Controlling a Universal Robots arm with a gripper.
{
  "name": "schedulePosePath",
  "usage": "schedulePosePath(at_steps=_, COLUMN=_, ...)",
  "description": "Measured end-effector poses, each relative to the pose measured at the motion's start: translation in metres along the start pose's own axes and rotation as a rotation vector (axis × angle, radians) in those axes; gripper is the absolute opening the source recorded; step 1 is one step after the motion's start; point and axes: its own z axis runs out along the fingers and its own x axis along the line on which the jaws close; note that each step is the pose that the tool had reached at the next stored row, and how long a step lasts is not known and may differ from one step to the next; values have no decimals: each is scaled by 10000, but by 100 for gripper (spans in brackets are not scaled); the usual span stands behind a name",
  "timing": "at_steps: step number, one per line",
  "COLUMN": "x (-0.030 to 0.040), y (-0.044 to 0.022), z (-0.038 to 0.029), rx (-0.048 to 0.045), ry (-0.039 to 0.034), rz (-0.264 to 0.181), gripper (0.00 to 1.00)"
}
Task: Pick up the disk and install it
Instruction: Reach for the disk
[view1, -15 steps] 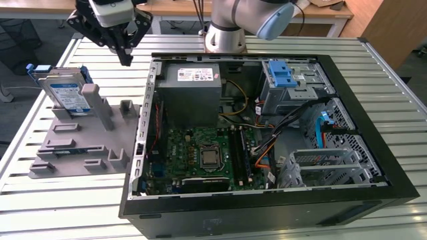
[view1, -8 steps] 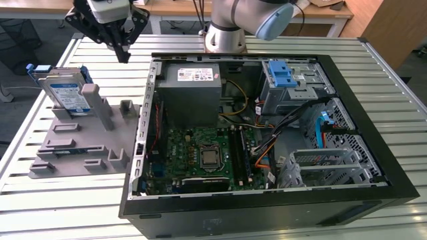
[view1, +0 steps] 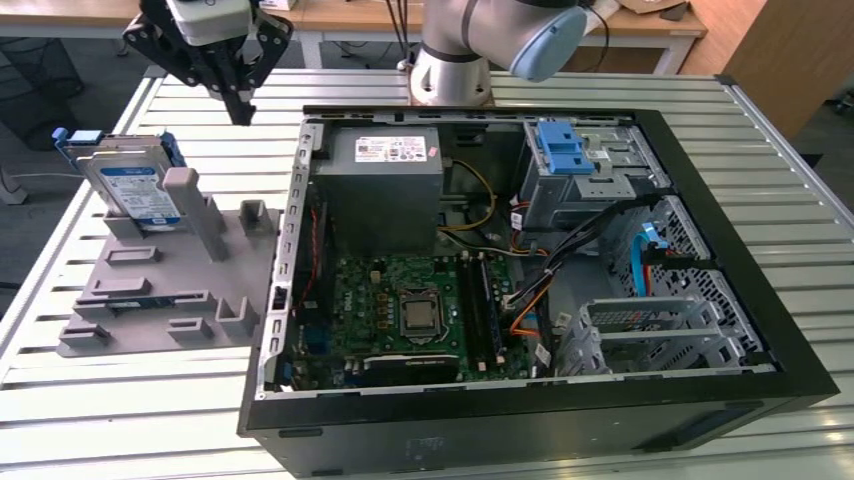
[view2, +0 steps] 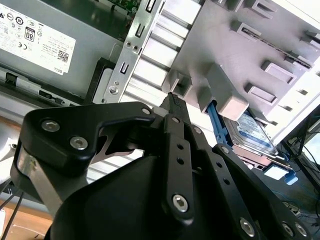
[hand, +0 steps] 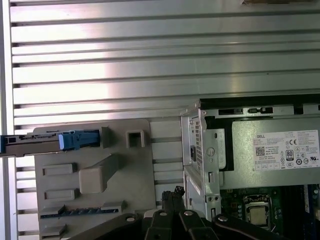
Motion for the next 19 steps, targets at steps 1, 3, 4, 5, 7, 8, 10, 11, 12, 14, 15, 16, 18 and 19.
schedulePosePath(at_steps=1, x=1, y=0, z=0, rx=0, ry=0, rz=0, gripper=11)
schedulePosePath(at_steps=3, x=2, y=0, z=0, rx=0, ry=0, rz=0, gripper=11)
schedulePosePath(at_steps=4, x=4, y=0, z=0, rx=0, ry=0, rz=0, gripper=11)
schedulePosePath(at_steps=5, x=7, y=-1, z=0, rx=1, ry=0, rz=0, gripper=11)
schedulePosePath(at_steps=7, x=18, y=-1, z=-1, rx=0, ry=0, rz=1, gripper=11)
schedulePosePath(at_steps=8, x=24, y=-2, z=-1, rx=1, ry=0, rz=0, gripper=11)
schedulePosePath(at_steps=10, x=38, y=-3, z=-1, rx=1, ry=0, rz=0, gripper=11)
schedulePosePath(at_steps=11, x=44, y=-3, z=-1, rx=1, ry=0, rz=0, gripper=11)
schedulePosePath(at_steps=12, x=50, y=-4, z=-1, rx=0, ry=0, rz=0, gripper=11)
schedulePosePath(at_steps=14, x=66, y=-5, z=-2, rx=0, ry=0, rz=0, gripper=11)
schedulePosePath(at_steps=15, x=74, y=-5, z=-2, rx=0, ry=0, rz=0, gripper=11)
schedulePosePath(at_steps=16, x=82, y=-6, z=-2, rx=0, ry=0, rz=0, gripper=11)
schedulePosePath(at_steps=18, x=96, y=-7, z=-2, rx=0, ry=0, rz=0, gripper=11)
schedulePosePath(at_steps=19, x=104, y=-7, z=-3, rx=0, ry=0, rz=0, gripper=11)
